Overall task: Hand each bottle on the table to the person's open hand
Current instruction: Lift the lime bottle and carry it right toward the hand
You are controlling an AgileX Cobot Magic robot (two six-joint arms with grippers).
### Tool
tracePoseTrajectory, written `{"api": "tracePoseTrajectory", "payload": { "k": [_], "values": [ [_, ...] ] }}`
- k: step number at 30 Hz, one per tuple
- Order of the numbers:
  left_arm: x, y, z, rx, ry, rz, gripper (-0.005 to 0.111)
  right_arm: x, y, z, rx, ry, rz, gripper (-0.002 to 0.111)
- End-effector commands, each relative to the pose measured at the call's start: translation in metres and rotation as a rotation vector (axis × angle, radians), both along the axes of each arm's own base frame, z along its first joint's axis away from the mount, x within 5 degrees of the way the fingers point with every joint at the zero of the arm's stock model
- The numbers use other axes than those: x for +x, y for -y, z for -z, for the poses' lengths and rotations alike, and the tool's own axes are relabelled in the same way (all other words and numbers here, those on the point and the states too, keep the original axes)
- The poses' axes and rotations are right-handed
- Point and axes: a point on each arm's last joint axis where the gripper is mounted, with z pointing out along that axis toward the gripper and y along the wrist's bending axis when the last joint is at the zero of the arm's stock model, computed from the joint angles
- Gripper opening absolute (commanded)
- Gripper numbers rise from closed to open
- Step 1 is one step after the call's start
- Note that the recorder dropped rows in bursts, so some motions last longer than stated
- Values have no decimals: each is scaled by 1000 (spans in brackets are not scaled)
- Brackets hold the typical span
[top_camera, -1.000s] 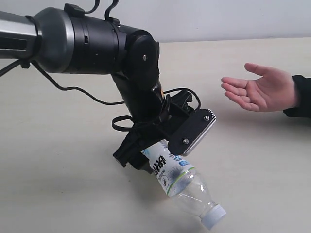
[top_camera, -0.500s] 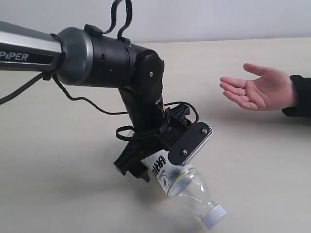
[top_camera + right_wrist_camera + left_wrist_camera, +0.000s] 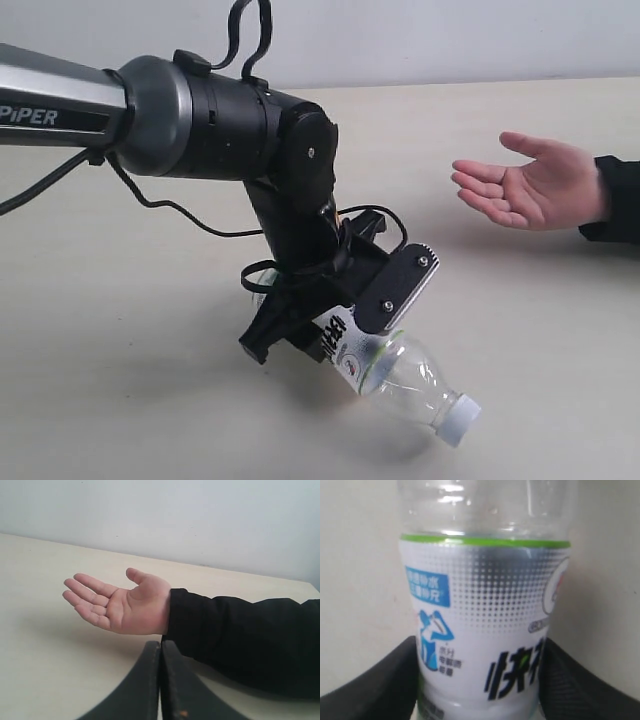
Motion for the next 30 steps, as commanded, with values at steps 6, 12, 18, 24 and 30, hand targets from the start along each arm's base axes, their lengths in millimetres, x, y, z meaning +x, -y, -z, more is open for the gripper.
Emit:
{"api": "tracePoseTrajectory", "payload": {
  "k": [6, 12, 18, 24, 30],
  "values": [
    [6, 9, -61, -128, -23, -434, 0, 0, 0, 0, 3, 13, -2, 0],
    [23, 31, -107, -372, -252, -1234, 0, 0, 0, 0, 3, 13, -2, 0],
    [30, 40, -141, -475, -403, -1511, 0, 0, 0, 0, 3, 13, -2, 0],
    [32, 44, -160, -536, -471, -1572, 0, 0, 0, 0, 3, 13, -2, 0],
    [31, 50, -185, -613, -578, -1594, 0, 0, 0, 0, 3, 13, -2, 0]
  ]
}}
